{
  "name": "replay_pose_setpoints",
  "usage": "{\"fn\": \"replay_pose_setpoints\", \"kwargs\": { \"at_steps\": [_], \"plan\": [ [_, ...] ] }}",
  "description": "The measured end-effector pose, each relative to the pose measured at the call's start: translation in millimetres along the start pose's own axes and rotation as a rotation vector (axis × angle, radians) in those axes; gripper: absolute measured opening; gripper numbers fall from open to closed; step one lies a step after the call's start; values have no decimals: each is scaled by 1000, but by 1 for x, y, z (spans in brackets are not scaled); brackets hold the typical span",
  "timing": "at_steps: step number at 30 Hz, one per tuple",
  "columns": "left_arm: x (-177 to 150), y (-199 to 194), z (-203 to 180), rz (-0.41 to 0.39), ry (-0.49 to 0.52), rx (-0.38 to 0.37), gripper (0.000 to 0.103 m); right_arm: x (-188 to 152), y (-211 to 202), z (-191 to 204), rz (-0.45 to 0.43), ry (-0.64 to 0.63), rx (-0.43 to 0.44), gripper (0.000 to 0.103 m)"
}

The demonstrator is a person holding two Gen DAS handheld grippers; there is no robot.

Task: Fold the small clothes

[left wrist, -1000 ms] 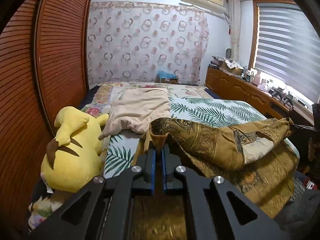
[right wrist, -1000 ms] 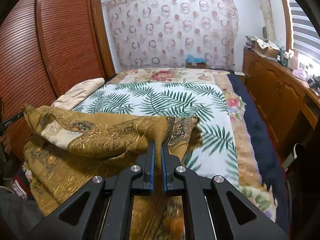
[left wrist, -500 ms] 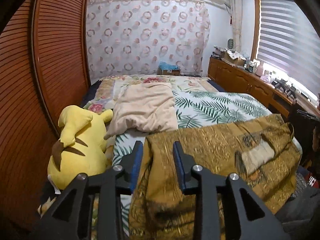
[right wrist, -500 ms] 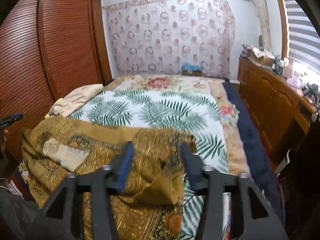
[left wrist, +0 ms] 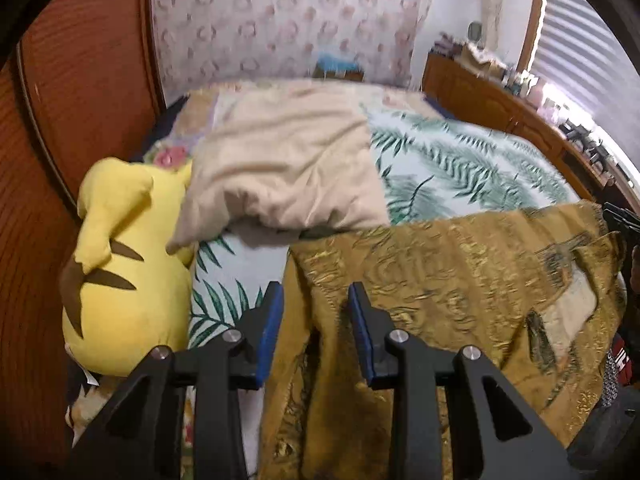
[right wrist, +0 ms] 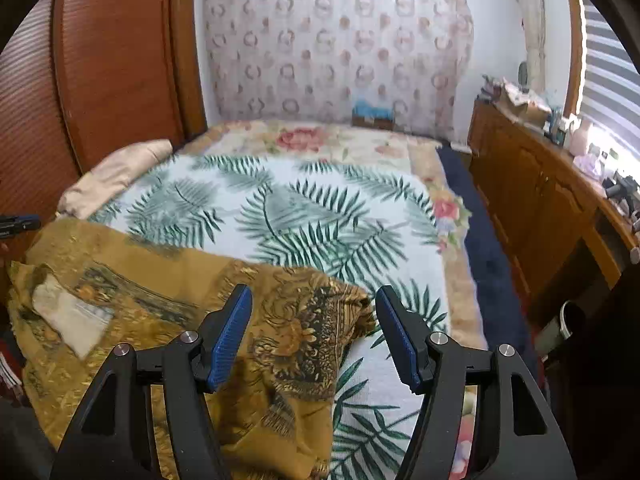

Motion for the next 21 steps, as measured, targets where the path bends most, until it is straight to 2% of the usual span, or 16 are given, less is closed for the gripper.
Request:
{"fn": "replay_pose_setpoints", "kwargs": {
  "at_steps": [6, 11, 21],
  "plan": [
    [-6, 20, 0, 68, 0, -2, 31, -13, 28, -3, 68, 20, 8, 66],
    [0, 23, 0, 55, 7, 1, 32, -21, 45, -12, 119, 36, 5, 66],
    [9, 32, 4, 62, -2, 0, 35, -23, 54, -16, 141, 43, 32, 66]
  ]
}}
Point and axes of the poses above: each gripper's, at about its wrist camera, not at the fingertips, and y roughly the way its jaws point, z to its left, x to its top, the point moved 5 cm from there along y, roughly the way its jaws point, and after that the axes turned 4 degrees about -y, right-handed, at the moved point
